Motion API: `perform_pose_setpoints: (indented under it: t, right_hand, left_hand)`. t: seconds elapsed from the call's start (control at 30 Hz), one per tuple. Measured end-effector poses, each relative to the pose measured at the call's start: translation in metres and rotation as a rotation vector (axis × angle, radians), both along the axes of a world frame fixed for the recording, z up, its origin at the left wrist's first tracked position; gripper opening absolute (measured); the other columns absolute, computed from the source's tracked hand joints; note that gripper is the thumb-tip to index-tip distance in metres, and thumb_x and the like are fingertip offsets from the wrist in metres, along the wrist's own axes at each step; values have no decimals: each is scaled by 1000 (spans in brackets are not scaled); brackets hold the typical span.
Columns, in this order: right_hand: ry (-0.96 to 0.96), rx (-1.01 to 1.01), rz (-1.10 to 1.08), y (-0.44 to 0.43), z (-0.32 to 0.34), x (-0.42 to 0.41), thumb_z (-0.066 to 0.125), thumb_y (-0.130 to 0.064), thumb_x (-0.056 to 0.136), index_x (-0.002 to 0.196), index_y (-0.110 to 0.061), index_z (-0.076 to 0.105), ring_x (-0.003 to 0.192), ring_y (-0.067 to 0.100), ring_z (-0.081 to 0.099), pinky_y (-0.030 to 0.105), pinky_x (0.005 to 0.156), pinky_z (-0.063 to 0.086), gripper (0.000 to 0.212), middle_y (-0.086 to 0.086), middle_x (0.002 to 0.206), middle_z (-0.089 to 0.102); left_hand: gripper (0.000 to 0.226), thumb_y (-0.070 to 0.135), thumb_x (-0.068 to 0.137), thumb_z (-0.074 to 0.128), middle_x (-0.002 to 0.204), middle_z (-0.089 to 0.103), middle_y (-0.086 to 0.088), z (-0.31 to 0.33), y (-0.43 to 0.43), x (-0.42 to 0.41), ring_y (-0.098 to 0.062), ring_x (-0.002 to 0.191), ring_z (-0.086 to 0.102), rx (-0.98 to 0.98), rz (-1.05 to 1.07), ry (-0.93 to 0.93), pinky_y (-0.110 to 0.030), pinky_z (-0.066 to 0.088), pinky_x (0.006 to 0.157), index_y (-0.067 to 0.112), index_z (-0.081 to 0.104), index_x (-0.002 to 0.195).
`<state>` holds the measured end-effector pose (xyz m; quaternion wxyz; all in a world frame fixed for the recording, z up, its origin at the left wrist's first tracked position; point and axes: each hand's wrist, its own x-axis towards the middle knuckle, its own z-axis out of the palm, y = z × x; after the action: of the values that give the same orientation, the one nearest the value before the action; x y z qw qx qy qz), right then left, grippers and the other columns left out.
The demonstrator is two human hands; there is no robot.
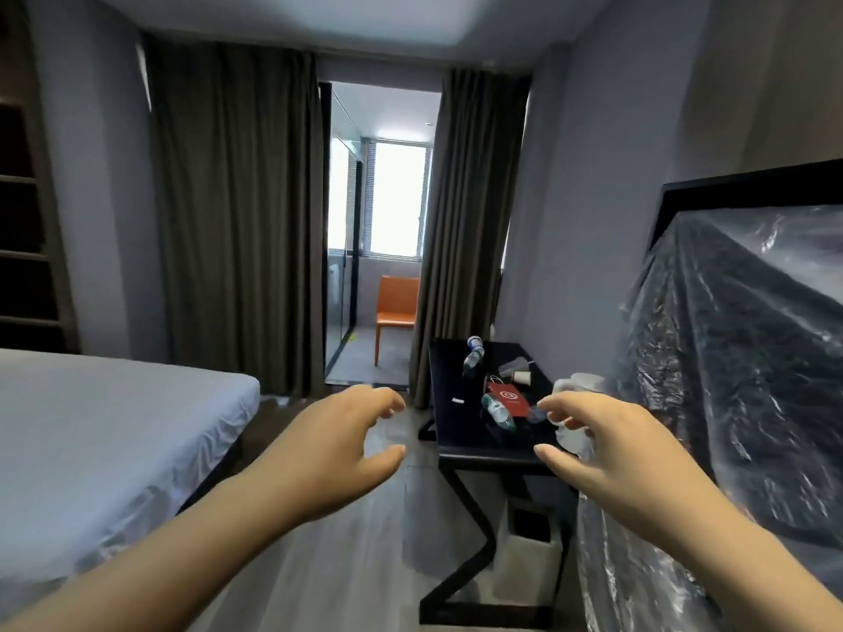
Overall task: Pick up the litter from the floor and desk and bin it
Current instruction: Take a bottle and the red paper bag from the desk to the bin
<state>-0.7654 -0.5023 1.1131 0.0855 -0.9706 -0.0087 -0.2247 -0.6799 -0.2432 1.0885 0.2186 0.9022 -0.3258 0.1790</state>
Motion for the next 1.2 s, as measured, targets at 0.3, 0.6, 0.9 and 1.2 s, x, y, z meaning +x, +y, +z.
perform_pose_setpoints:
  t: [0.3, 0.6, 0.9, 1.2]
  right_hand:
    - [42, 32, -127, 13, -19, 154, 67, -46, 83, 122, -35, 58, 99, -3, 55, 16, 81, 42, 41, -21, 113, 62]
    - [156, 74, -227, 24, -46, 280, 64, -49, 85, 129, -37, 53, 105, -4, 54, 18, 90, 47, 47, -23, 116, 59]
    - [200, 122, -278, -14, -81, 409, 64, -47, 86, 127, -38, 52, 103, -5, 51, 15, 84, 43, 44, -22, 115, 57]
    - [223, 212, -323, -92, -103, 556, 61, -47, 87, 127, -38, 50, 107, -2, 50, 19, 86, 44, 42, -23, 116, 55]
  left_hand:
    - [43, 45, 87, 57, 122, 53, 18, -11, 16, 181, 1, 110, 51, 22, -79, 27, -17, 44, 93, 34, 49, 128]
    - [42, 44, 90, 55, 125, 52, 17, -34, 6, 331, 1, 112, 50, 76, -193, 117, -10, 37, 88, 33, 47, 129]
    - [42, 43, 90, 55, 126, 53, 14, -64, -38, 467, -1, 114, 51, 112, -233, 150, -13, 40, 89, 32, 48, 130]
    - [41, 44, 89, 55, 124, 53, 15, -80, -117, 623, -4, 113, 54, 175, -224, 197, -23, 46, 94, 33, 48, 128]
